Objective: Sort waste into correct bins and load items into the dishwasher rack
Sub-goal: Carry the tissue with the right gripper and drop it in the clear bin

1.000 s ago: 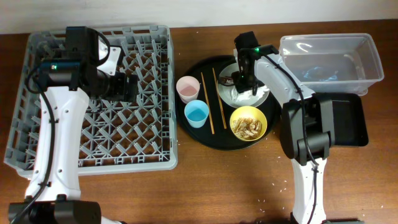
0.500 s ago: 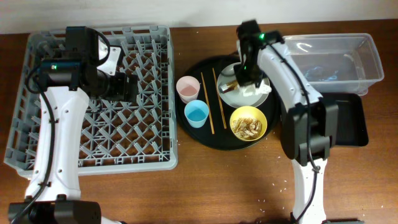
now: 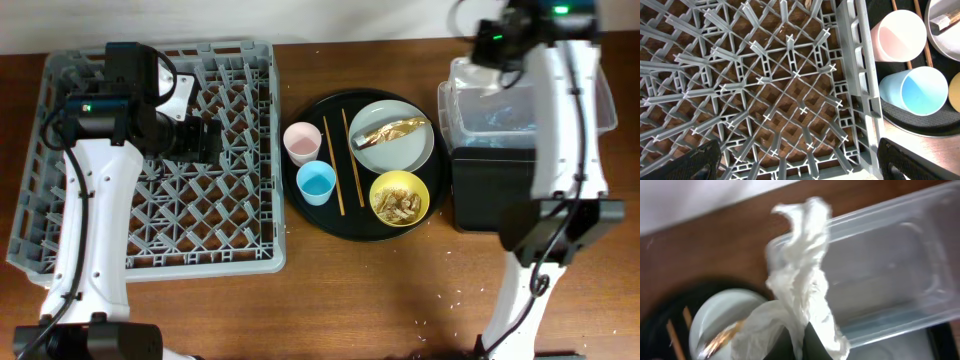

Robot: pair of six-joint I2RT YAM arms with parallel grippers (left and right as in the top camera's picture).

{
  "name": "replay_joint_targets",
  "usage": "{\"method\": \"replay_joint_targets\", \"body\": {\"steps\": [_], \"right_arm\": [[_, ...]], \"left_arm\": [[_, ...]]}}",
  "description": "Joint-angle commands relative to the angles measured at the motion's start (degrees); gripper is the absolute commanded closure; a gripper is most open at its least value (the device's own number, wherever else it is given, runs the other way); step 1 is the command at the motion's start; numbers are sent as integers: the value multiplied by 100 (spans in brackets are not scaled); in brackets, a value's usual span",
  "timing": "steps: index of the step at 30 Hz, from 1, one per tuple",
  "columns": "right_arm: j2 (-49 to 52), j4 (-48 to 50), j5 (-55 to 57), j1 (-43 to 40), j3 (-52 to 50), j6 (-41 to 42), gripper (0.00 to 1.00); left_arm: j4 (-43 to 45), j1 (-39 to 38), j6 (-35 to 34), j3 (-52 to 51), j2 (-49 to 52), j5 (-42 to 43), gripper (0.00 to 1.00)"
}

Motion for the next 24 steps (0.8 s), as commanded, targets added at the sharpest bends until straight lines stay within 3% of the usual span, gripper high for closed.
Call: {"method": "replay_joint_targets", "body": {"steps": [1, 3, 4, 5, 7, 8, 9, 14, 19, 24], "right_arm": [[197, 175, 9, -208, -160, 317, 96], [356, 247, 11, -286, -210, 315, 95], [428, 273, 11, -319, -227, 315, 87], [509, 317, 9, -328, -256, 315, 75], [649, 365, 4, -350, -304, 317, 39], [706, 363, 7, -354, -308, 315, 14], [717, 323, 7, -356, -310, 317, 2], [505, 219, -317, -343, -297, 315, 2], [-48, 210, -2020, -219, -297, 323, 1], [-11, 120, -1884, 435, -389, 793, 0]], "left_arm": [[9, 33, 74, 105, 22, 96, 1], [9, 33, 74, 107, 22, 96, 1], [9, 33, 74, 105, 22, 96, 1], [9, 33, 74, 105, 22, 96, 1], [9, 33, 74, 105, 22, 96, 1], [9, 33, 74, 105, 22, 96, 1], [9, 31, 74, 105, 22, 96, 1], [9, 33, 74, 105, 22, 96, 1], [9, 33, 74, 105, 22, 96, 1], [7, 33, 74, 105, 22, 96, 1]]}}
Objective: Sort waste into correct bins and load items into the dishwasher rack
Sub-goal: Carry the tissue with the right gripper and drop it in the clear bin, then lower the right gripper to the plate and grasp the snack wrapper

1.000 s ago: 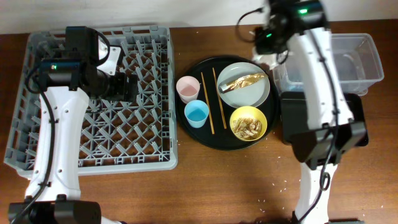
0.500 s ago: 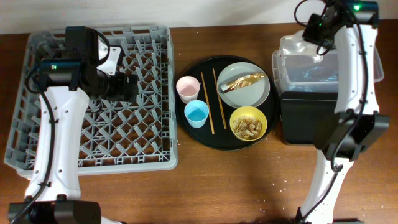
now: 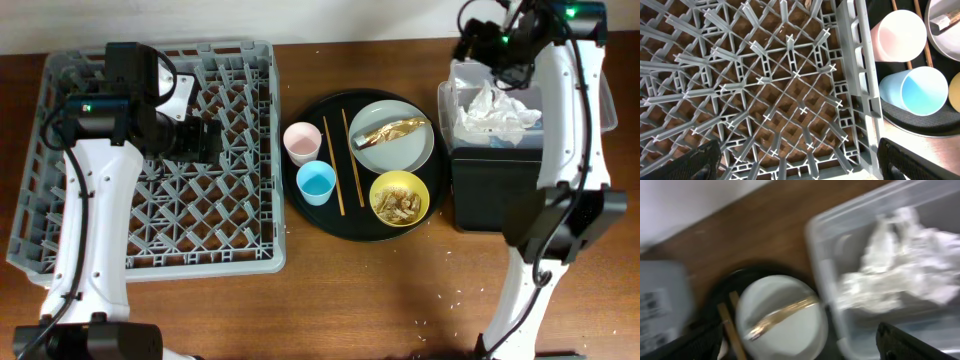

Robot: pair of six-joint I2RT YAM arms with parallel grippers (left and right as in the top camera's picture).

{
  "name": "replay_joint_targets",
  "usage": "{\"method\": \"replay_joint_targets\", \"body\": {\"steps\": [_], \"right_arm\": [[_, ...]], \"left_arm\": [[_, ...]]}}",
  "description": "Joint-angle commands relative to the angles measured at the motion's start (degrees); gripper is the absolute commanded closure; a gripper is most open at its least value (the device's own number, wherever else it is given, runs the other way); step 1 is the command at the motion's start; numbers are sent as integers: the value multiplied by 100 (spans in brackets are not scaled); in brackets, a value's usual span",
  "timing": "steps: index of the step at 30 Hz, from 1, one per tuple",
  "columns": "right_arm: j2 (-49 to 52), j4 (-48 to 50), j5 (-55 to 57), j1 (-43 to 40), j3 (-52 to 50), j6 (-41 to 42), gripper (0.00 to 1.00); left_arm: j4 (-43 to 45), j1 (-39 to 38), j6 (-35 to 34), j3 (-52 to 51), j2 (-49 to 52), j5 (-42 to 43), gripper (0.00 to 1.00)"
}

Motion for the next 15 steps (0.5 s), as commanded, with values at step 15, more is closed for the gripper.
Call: {"method": "replay_joint_targets", "body": {"steps": [15], "right_arm": [[66, 1805, 1937, 1860, -3032, 1941, 25]], "left_arm": [[7, 33, 74, 107, 22, 96, 1]]}}
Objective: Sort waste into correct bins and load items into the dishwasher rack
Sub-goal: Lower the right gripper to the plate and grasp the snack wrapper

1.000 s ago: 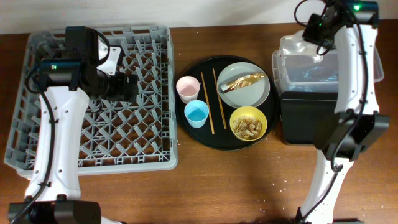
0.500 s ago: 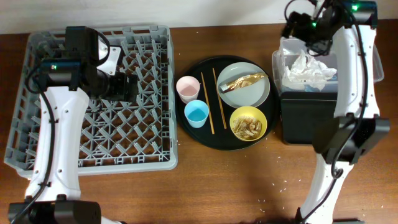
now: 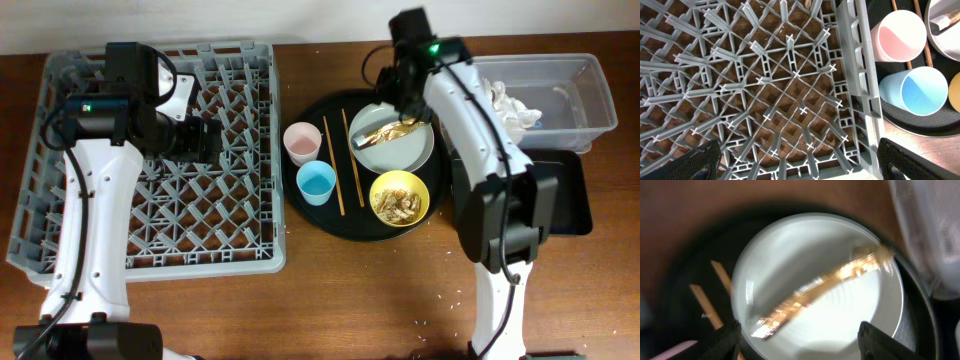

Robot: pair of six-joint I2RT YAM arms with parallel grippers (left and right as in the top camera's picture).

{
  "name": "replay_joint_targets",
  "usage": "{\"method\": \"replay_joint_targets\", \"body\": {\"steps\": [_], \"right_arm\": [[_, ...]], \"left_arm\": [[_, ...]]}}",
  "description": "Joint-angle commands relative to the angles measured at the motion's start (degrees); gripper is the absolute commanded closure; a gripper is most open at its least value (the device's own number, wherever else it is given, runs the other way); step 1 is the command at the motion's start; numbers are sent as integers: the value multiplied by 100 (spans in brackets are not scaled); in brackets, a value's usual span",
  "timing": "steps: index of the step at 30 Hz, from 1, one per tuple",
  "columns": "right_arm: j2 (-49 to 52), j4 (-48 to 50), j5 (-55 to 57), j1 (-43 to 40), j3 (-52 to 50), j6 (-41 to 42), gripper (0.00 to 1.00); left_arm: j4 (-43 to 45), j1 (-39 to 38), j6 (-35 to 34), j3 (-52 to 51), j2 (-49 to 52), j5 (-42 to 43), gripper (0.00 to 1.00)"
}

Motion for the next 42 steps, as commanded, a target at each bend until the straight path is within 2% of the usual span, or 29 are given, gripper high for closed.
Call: {"method": "replay_joint_targets", "body": {"steps": [1, 9, 14, 19, 25, 29, 37, 39, 42], "right_arm": [[44, 573, 229, 37, -850, 247, 25], [48, 1456, 210, 37, -1788, 245, 25], [111, 1622, 210, 37, -1853, 243, 25], [105, 1663, -26, 37, -1843, 210, 33], [-304, 1698, -330, 37, -1808, 46, 27], [-352, 1943, -319, 35, -1810, 166, 15], [50, 2374, -286, 37, -1814, 372, 15], [122, 2345, -304, 37, -1816, 369, 19], [153, 2273, -306, 37, -1814, 367, 37]], "left_arm": [[7, 31, 74, 105, 22, 96, 1], [9, 33, 74, 105, 22, 96, 1], [7, 33, 74, 105, 22, 96, 1], [9, 33, 74, 105, 22, 96, 1], [9, 33, 74, 105, 22, 96, 1], [7, 33, 74, 105, 22, 96, 1], [9, 33, 74, 105, 22, 96, 1], [7, 33, 74, 105, 22, 96, 1], [9, 33, 74, 105, 22, 96, 1]]}}
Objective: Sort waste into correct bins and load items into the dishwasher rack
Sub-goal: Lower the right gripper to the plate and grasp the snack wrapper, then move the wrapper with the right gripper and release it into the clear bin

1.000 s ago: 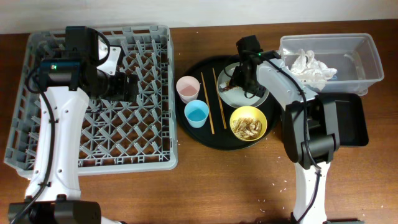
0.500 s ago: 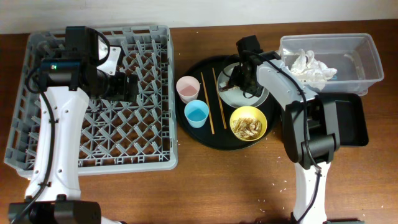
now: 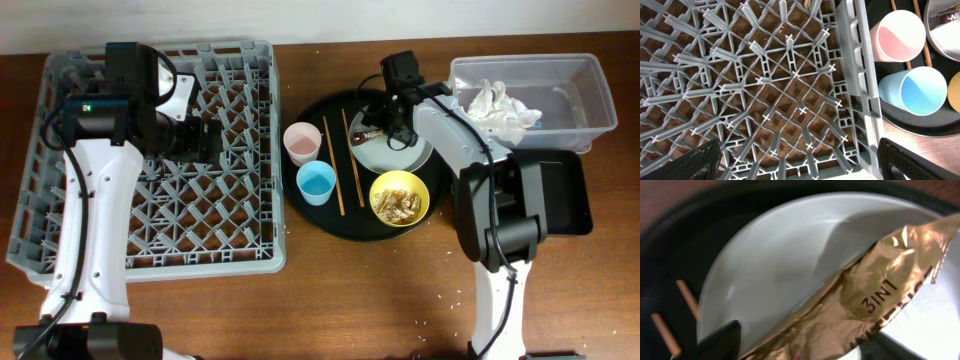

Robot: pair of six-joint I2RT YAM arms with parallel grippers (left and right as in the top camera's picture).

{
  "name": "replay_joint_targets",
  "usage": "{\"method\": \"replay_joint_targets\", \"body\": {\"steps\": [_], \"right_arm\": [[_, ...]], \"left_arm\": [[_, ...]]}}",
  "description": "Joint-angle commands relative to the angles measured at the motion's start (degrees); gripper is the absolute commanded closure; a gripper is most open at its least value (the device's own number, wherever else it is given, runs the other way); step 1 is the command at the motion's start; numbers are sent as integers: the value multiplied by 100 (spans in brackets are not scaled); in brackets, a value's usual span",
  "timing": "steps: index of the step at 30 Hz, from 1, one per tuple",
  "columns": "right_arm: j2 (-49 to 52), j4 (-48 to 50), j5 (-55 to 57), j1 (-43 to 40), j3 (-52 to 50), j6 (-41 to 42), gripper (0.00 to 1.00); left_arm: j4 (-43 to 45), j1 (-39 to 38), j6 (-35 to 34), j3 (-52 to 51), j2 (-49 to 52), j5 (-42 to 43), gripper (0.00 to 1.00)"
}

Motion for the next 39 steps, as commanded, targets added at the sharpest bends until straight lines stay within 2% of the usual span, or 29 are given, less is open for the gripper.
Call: {"method": "replay_joint_targets", "body": {"steps": [1, 3, 4, 5, 9, 14, 17, 20, 22, 25, 28, 33, 34, 35, 36, 38, 39], "right_arm": [[120, -63, -9, 26, -11, 61, 45], [120, -103, -11, 26, -11, 61, 70], [120, -127, -17, 26, -9, 61, 86], [118, -138, -59, 26, -9, 28, 96], [-225, -341, -313, -31, 140, -686, 96], [-1126, -992, -304, -343, 682, -994, 96], [-1978, -1106, -291, -885, 796, -992, 96], [-2354, -1113, -286, -1464, 796, -988, 96], [-2367, -1152, -260, -1814, 789, -813, 96], [-2070, -1016, 293, -2225, 538, 109, 96], [-1663, -726, 501, -2273, 498, 190, 96], [-1095, -260, 525, -2273, 498, 173, 84], [-1051, -144, 507, -2273, 498, 170, 63], [-1051, -55, 461, -2273, 498, 168, 49], [-1082, 2, 396, -2275, 518, 140, 30], [-1207, 42, 173, -2280, 586, -267, 11], [-1296, 37, 48, -2280, 627, -463, 5]], "left_arm": [[9, 33, 74, 105, 22, 79, 1], [7, 33, 74, 105, 22, 79, 1], [7, 33, 74, 105, 22, 76, 1], [7, 31, 74, 105, 22, 76, 1], [9, 33, 74, 105, 22, 61, 1], [9, 33, 74, 105, 22, 63, 1], [9, 31, 74, 105, 22, 63, 1], [7, 33, 74, 105, 22, 63, 1], [7, 33, 74, 105, 22, 61, 1], [7, 33, 74, 105, 22, 63, 1], [7, 31, 74, 105, 22, 63, 1], [7, 31, 74, 105, 22, 63, 1], [7, 33, 74, 105, 22, 61, 1], [9, 33, 74, 105, 22, 63, 1], [7, 33, 74, 105, 22, 63, 1], [7, 31, 74, 105, 22, 63, 1], [7, 31, 74, 105, 22, 63, 1]]}}
